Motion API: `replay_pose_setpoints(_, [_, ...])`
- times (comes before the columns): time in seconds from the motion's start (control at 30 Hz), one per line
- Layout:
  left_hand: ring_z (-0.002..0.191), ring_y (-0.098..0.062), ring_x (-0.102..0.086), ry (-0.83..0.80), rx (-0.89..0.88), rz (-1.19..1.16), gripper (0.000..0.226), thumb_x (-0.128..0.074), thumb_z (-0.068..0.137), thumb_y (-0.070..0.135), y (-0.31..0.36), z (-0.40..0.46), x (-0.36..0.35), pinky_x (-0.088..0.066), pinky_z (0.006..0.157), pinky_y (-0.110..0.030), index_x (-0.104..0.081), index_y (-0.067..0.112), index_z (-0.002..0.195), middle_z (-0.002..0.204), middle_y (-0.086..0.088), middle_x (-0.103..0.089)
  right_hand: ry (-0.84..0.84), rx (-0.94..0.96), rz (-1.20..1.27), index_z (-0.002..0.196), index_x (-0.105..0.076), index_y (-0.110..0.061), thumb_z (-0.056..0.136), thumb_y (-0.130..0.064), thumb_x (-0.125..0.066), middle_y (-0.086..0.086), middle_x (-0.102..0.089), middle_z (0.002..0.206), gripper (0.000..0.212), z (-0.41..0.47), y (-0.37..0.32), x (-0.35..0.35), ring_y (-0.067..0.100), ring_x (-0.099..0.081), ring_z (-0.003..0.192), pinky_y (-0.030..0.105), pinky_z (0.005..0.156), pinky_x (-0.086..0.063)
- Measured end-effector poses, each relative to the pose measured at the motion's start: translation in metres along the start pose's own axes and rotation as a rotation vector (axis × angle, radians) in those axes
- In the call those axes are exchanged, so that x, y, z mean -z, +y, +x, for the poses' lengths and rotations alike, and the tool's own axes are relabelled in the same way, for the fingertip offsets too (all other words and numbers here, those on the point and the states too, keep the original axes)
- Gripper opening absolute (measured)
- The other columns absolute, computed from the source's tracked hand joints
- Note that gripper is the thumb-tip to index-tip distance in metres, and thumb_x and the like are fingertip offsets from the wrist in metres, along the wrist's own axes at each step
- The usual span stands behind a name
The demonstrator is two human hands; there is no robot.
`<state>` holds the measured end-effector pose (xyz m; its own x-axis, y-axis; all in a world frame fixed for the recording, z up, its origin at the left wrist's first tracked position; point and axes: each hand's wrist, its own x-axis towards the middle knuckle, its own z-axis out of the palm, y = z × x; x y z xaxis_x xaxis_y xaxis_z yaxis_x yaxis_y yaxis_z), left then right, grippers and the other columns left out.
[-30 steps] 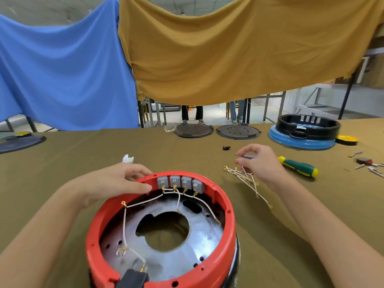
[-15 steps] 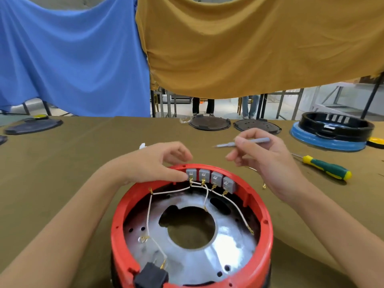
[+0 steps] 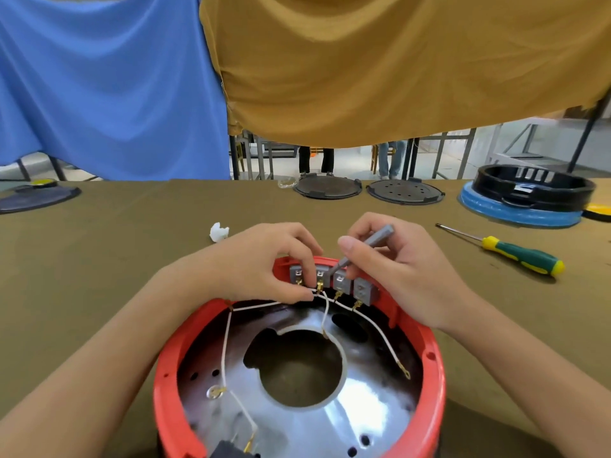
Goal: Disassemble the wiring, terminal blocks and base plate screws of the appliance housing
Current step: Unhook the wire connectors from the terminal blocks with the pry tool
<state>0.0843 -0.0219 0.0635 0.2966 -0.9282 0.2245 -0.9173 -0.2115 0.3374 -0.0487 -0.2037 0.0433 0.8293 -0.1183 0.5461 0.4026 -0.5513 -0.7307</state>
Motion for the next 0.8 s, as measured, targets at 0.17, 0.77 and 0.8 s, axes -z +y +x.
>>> replay_pose_setpoints(0.17, [0.107,0.002,-0.056,-0.026,0.001,-0.023,0.002,-0.076,0.082,0.034,-0.002,0.001,-0.005,-0.042,0.097,-0.025,-0.077,0.032,0.083,0.113,0.023,-0.057,-0.032,0.024,-0.141,0.083,-0.064,-0.015,0.097,-0.026,-0.064,-0.001,-0.067,0.069,0.018,0.001,-0.003,0.0,0.015,-0.066,0.063,0.032,0.06,-0.053])
replay_pose_setpoints(0.77, [0.106,-0.005,-0.058,-0.052,0.023,-0.149,0.015,-0.077,0.082,0.025,-0.005,0.001,-0.004,-0.043,0.101,-0.036,-0.071,0.036,0.074,0.107,0.023,-0.056,-0.057,-0.047,-0.211,0.074,-0.059,-0.022,0.098,-0.029,-0.061,-0.005,-0.066,0.059,0.025,0.02,-0.003,-0.008,0.01,-0.064,0.058,0.023,0.058,-0.048])
replay_pose_setpoints(0.8, [0.106,-0.005,-0.058,-0.052,0.021,-0.149,0.014,-0.077,0.082,0.025,-0.005,0.0,-0.004,-0.043,0.101,-0.037,-0.071,0.035,0.074,0.107,0.022,-0.056,-0.046,-0.05,-0.198,0.073,-0.058,-0.022,0.098,-0.029,-0.06,-0.006,-0.064,0.057,0.026,0.02,-0.002,-0.01,0.009,-0.062,0.056,0.021,0.056,-0.046])
